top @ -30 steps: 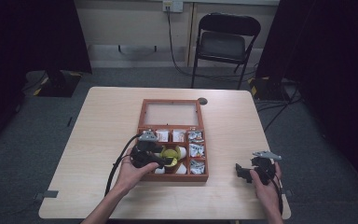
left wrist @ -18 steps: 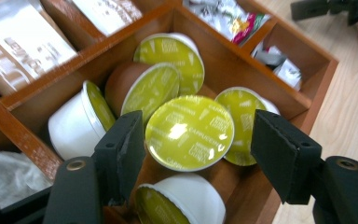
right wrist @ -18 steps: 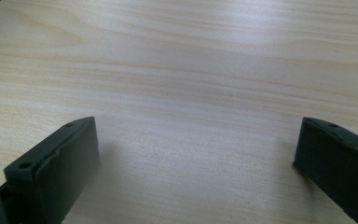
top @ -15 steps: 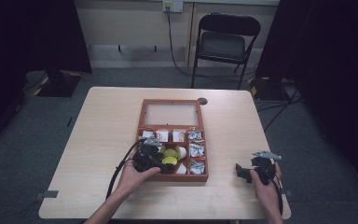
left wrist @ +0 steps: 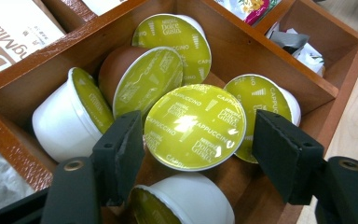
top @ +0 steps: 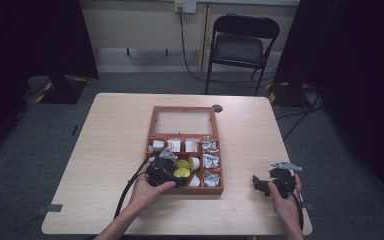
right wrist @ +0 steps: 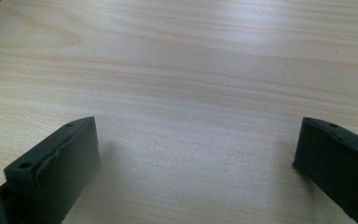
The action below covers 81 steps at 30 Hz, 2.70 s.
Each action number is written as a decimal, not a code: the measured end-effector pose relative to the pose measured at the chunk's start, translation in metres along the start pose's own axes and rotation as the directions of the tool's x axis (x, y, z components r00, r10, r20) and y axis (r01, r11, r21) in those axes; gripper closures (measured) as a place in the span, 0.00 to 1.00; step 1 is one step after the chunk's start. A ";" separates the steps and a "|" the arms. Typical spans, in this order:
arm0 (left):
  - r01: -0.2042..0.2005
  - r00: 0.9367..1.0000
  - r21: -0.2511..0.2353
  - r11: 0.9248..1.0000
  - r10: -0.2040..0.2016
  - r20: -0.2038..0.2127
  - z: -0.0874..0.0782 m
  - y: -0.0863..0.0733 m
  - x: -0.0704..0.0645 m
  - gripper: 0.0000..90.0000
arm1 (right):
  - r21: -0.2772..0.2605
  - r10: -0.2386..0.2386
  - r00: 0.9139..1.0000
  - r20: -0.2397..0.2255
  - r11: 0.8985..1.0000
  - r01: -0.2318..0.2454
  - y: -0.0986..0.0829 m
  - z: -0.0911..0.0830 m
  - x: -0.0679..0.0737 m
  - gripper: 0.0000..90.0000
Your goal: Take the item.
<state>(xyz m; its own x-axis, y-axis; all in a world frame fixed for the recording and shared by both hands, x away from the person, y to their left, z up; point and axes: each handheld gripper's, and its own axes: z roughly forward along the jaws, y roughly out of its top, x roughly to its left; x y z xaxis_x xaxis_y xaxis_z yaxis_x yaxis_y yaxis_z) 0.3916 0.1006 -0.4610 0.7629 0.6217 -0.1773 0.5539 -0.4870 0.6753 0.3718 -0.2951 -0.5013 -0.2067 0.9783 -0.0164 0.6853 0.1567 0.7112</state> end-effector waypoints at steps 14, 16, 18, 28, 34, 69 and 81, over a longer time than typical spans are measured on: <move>-0.011 1.000 0.046 0.999 0.011 0.012 0.007 0.001 -0.002 0.38 | 0.000 0.000 1.000 0.000 1.000 0.000 0.000 0.000 0.000 0.00; -0.016 1.000 0.047 0.999 0.015 0.012 0.007 0.001 -0.002 0.38 | 0.000 0.000 1.000 0.000 1.000 0.000 0.000 0.000 0.000 0.00; -0.019 1.000 0.048 0.999 0.019 0.009 0.008 0.001 -0.002 0.39 | 0.000 0.000 1.000 0.000 1.000 0.000 0.000 0.000 0.000 0.00; -0.035 0.999 0.042 0.999 0.035 -0.007 0.006 0.001 -0.001 0.46 | 0.000 0.000 1.000 0.000 1.000 0.000 0.000 0.000 0.000 0.00; -0.029 1.000 0.026 0.999 0.030 -0.002 0.005 0.001 -0.001 0.48 | 0.000 0.000 1.000 0.000 1.000 0.000 0.000 0.000 0.000 0.00; 0.004 1.000 0.061 0.998 -0.002 -0.027 0.011 0.007 -0.003 0.44 | 0.000 0.000 1.000 0.000 1.000 0.000 0.000 0.000 0.000 0.00; -0.008 1.000 0.037 0.999 0.008 -0.010 0.005 0.008 -0.003 0.44 | 0.000 0.000 1.000 0.000 1.000 0.000 0.000 0.000 0.000 0.00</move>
<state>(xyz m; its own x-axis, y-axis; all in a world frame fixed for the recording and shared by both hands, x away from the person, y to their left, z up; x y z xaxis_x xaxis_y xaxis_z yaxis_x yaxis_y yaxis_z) 0.3953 0.0917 -0.4588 0.7637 0.6243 -0.1644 0.5602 -0.5142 0.6494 0.3718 -0.2951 -0.5013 -0.2066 0.9783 -0.0161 0.6853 0.1564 0.7112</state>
